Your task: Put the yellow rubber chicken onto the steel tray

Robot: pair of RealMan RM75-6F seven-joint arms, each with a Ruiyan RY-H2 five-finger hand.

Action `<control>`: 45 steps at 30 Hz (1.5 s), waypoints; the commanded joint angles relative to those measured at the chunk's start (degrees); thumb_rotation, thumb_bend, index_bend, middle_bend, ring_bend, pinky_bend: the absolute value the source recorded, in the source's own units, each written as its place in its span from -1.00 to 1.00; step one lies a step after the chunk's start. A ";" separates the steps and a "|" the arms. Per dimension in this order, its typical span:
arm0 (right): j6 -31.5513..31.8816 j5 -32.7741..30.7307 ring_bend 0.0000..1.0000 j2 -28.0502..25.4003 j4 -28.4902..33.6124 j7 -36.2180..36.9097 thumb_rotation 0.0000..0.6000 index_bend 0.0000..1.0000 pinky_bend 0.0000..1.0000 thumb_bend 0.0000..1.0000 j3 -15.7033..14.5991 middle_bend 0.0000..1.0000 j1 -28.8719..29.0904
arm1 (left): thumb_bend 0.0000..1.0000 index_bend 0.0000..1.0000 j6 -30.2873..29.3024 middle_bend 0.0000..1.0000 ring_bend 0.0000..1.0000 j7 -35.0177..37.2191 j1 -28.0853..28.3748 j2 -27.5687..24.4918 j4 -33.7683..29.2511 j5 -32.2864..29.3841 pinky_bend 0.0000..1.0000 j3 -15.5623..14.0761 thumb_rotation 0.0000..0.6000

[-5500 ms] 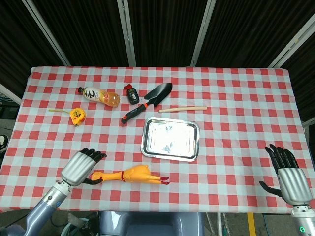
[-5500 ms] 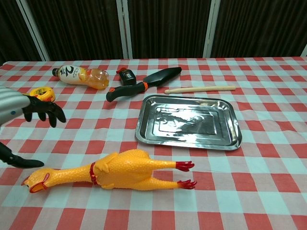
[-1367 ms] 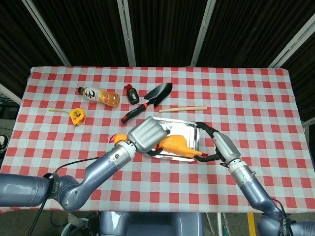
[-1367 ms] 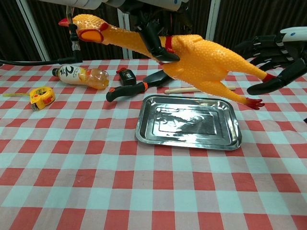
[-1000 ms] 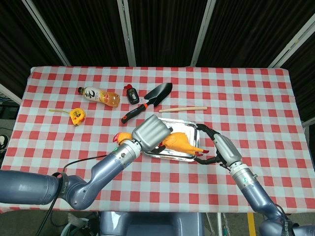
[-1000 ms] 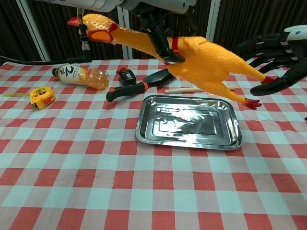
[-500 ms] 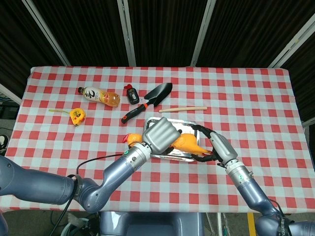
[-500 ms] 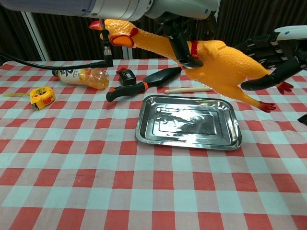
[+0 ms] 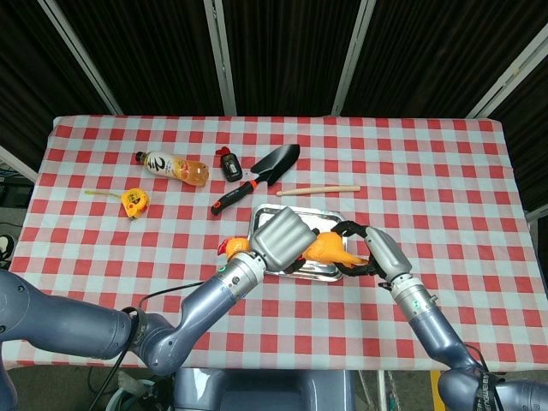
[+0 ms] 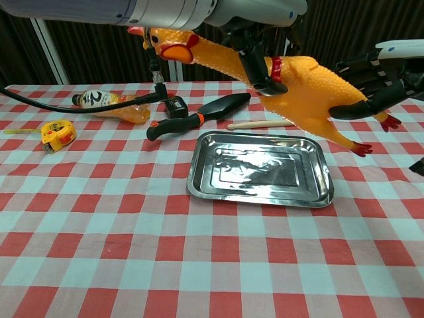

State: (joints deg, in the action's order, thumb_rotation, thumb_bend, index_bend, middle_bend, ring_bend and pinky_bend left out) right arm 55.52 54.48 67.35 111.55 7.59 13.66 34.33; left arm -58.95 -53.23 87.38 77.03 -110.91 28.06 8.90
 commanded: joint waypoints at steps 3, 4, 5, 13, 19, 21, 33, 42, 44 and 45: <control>0.46 -0.28 -0.28 0.50 -0.34 -0.59 1.00 -0.04 -0.50 -0.03 0.05 -0.22 -0.07 | 0.27 0.20 -0.12 0.37 0.25 0.43 -0.27 0.32 0.19 0.93 0.28 -0.18 1.00; 0.63 -0.33 -0.24 0.63 -0.42 -0.78 1.00 0.01 -0.46 0.00 0.03 -0.18 -0.12 | 0.27 0.20 -0.21 0.37 0.25 0.59 -0.41 0.46 0.31 1.37 0.28 -0.27 1.00; 0.80 -0.38 -0.19 0.72 -0.51 -0.88 1.00 0.05 -0.41 0.05 0.06 -0.13 -0.18 | 0.26 0.20 -0.31 0.37 0.25 0.71 -0.55 0.57 0.41 1.75 0.28 -0.36 1.00; 0.34 -0.34 0.35 1.13 -1.19 -0.93 1.00 0.60 0.29 0.31 0.14 0.39 -0.23 | 0.25 0.21 -0.51 0.38 0.25 1.52 -1.28 1.67 1.63 3.31 0.28 -0.63 1.00; 0.34 -0.05 0.70 1.31 -1.60 -0.98 1.00 0.98 0.55 0.45 0.08 0.74 -0.42 | 0.25 0.21 -0.39 0.38 0.25 1.83 -1.61 2.09 2.01 3.93 0.28 -0.68 1.00; 0.52 0.26 0.78 1.34 -1.68 -0.89 1.00 1.00 0.60 0.49 0.17 0.82 -0.56 | 0.25 0.21 -0.32 0.38 0.25 1.91 -1.74 2.18 2.21 4.09 0.28 -0.73 1.00; -8.94 7.75 -0.42 -4.77 -1.54 7.72 1.00 -0.41 -0.30 -0.12 -0.80 -0.23 -1.14 | 0.25 0.21 -0.40 0.38 0.25 2.82 -2.98 1.63 2.38 5.42 0.28 -0.73 1.00; -12.11 14.40 -0.89 -7.75 -1.98 13.71 1.00 -1.00 -0.74 -0.57 -1.24 -0.71 -1.49 | 0.25 0.21 -0.71 0.39 0.25 2.63 -3.40 1.87 3.07 6.43 0.28 -0.53 1.00; -12.50 15.23 -0.90 -8.19 -1.87 15.27 1.00 -1.00 -0.74 -0.57 -1.20 -0.71 -1.56 | 0.25 0.21 -0.84 0.39 0.26 2.64 -3.47 2.25 3.35 6.78 0.28 -0.42 1.00; -12.58 15.52 -0.90 -8.32 -1.84 15.91 1.00 -1.00 -0.74 -0.57 -1.15 -0.71 -1.58 | 0.25 0.21 -0.85 0.39 0.26 2.68 -3.51 2.43 3.46 6.94 0.28 -0.37 1.00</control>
State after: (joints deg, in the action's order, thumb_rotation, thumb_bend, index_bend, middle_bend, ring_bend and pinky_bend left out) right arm 43.32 69.30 59.49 109.65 22.43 12.49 32.83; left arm -59.77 -50.57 83.91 79.37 -107.53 34.91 8.48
